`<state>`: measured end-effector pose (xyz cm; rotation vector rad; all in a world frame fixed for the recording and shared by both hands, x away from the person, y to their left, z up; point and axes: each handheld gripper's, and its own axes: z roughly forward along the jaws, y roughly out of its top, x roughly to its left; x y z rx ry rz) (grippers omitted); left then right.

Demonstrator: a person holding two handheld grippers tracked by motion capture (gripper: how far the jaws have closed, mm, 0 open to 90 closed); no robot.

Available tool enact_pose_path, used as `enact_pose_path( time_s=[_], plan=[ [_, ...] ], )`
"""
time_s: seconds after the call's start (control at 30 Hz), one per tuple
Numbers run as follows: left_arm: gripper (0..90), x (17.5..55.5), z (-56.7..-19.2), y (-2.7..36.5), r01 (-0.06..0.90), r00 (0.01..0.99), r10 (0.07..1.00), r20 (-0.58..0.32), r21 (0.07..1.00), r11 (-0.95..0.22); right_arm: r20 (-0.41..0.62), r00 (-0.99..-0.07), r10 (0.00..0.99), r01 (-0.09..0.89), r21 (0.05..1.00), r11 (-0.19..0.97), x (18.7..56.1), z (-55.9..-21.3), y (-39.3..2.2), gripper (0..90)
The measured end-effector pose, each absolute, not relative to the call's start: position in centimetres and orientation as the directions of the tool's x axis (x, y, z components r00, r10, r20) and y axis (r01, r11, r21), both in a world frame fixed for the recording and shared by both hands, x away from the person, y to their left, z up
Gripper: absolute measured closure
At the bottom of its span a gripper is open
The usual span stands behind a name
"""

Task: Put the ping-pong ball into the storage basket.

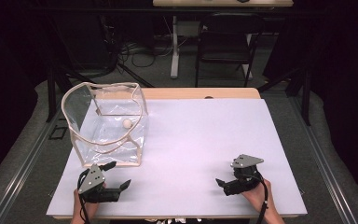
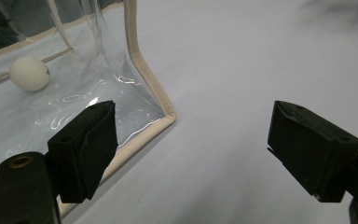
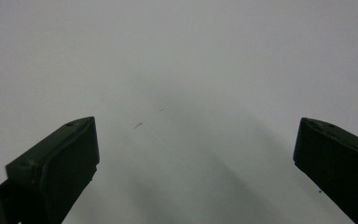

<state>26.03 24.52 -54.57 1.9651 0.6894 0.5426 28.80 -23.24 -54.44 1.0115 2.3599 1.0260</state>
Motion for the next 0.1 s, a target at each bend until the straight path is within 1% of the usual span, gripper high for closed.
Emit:
enact_pose_path(
  time_s=[0.1],
  plan=[
    [16.1,26.09,-54.64,24.49,0.251,0.741,0.666,0.084,0.886,-0.391,-0.045,-0.667,0.744,0.470,0.749,0.467,28.55,-54.53,-23.40,0.0]
  ],
)
